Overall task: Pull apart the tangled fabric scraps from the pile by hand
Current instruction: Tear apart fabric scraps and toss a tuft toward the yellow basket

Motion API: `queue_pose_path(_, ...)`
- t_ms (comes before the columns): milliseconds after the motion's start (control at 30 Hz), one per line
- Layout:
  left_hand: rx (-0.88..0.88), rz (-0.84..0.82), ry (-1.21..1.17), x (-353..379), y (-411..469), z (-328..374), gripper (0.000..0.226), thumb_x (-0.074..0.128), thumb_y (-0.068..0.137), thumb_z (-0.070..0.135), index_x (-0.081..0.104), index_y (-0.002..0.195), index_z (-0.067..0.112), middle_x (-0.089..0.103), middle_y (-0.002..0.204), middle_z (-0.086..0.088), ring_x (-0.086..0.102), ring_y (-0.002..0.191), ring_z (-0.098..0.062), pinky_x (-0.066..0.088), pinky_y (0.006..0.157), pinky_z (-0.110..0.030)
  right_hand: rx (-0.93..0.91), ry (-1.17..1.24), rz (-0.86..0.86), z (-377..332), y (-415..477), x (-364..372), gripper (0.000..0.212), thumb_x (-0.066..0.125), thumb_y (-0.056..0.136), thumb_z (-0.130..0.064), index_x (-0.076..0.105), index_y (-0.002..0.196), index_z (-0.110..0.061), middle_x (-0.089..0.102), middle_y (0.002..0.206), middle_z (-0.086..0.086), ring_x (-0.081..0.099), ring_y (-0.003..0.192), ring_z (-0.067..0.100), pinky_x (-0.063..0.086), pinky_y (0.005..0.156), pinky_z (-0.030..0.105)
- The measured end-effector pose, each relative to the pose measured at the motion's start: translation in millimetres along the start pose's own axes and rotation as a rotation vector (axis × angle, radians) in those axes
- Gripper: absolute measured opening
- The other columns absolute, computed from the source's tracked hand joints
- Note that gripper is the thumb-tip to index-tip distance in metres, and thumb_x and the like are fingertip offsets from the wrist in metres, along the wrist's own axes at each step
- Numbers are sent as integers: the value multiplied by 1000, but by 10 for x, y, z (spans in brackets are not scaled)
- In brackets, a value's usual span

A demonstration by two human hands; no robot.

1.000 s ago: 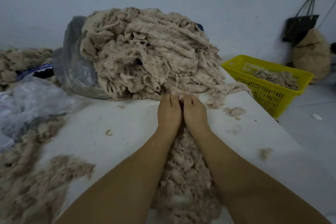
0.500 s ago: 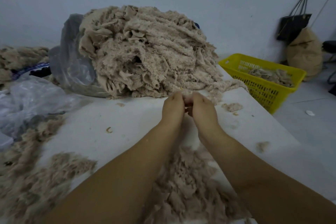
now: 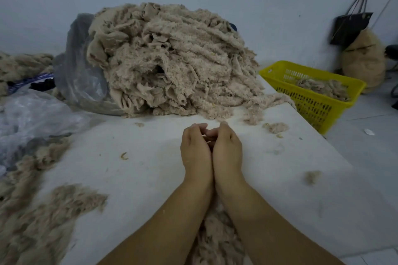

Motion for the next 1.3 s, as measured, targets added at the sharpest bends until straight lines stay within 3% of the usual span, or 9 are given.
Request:
queue_pose_path(100, -25, 42, -79, -89, 14, 86, 22, 48, 99, 25, 70, 96, 22, 75, 82, 2, 72, 73, -11, 55, 59, -24, -33, -68, -127, -81, 4, 108, 41, 44, 99, -38, 66, 71, -16, 71, 70, -1, 68, 66, 11, 52, 61, 28)
queue_pose_path(200, 4, 78, -23, 60, 266, 232, 25, 43, 98, 22, 67, 100, 14, 72, 94, -1, 66, 87, -16, 50, 73, -30, -275, -361, -90, -339, 343, 120, 33, 44, 99, -27, 64, 81, -8, 67, 81, 6, 59, 72, 17, 39, 57, 27)
queue_pose_path(367, 136, 54, 283, 366, 473, 146, 29, 35, 104, 22, 60, 106, 7, 63, 106, -10, 56, 95, -26, 41, 81, -33, -455, -955, -164, -351, 943, 70, 30, 43, 101, -13, 53, 129, -6, 49, 134, 17, 55, 111, 31, 45, 90, 39)
queue_pose_path(467, 251, 58, 347, 345, 428, 24, 23, 38, 104, 22, 59, 99, 13, 60, 105, -6, 53, 96, -20, 40, 84, -32, -554, -1160, -246, -250, 1031, 95, 32, 46, 100, -14, 52, 130, -6, 57, 126, 18, 55, 111, 31, 42, 88, 34)
queue_pose_path(633, 158, 48, 73, 33, 399, -24, 17, 43, 102, 22, 59, 101, 25, 65, 105, 1, 62, 94, -12, 49, 83, -27, -550, -1171, -240, -212, 921, 127, 20, 50, 96, -12, 59, 108, 1, 58, 115, 21, 54, 104, 33, 39, 83, 36)
queue_pose_path(800, -142, -82, -62, -181, 558, 122, 24, 55, 100, 31, 68, 101, 11, 74, 97, -10, 72, 91, -20, 58, 77, -33, -507, -822, -546, -342, 440, 198, 18, 54, 98, -26, 49, 81, -22, 52, 76, -7, 47, 64, 2, 35, 53, 11)
queue_pose_path(933, -429, -250, -371, -424, 658, 260, 22, 62, 97, 25, 70, 94, 5, 76, 82, -12, 75, 70, -21, 61, 59, -31, -599, -780, -722, -241, 76, 219, 18, 60, 90, -15, 47, 78, -13, 48, 75, -3, 38, 59, 4, 32, 55, 25)
queue_pose_path(1067, -423, -286, -533, -611, 772, 244, 29, 53, 101, 28, 70, 106, 5, 76, 92, -11, 73, 83, -23, 58, 74, -36, -659, -849, -879, -164, -46, 234, 27, 57, 88, -13, 36, 71, -11, 39, 73, 0, 30, 62, 8, 29, 59, 33)
queue_pose_path(1300, -179, -297, -320, -572, 713, 181, 25, 48, 104, 25, 66, 113, 10, 76, 91, -10, 71, 73, -24, 56, 53, -30, -526, -800, -428, -258, 251, 54, 52, 38, 104, -40, 45, 60, -14, 46, 64, -1, 42, 59, 7, 34, 65, 27)
Point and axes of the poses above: each hand's wrist, its own y-axis towards the middle knuckle, its own x-axis out of the palm, z = x × y, the point moved 2 cm from there along y, towards the middle knuckle
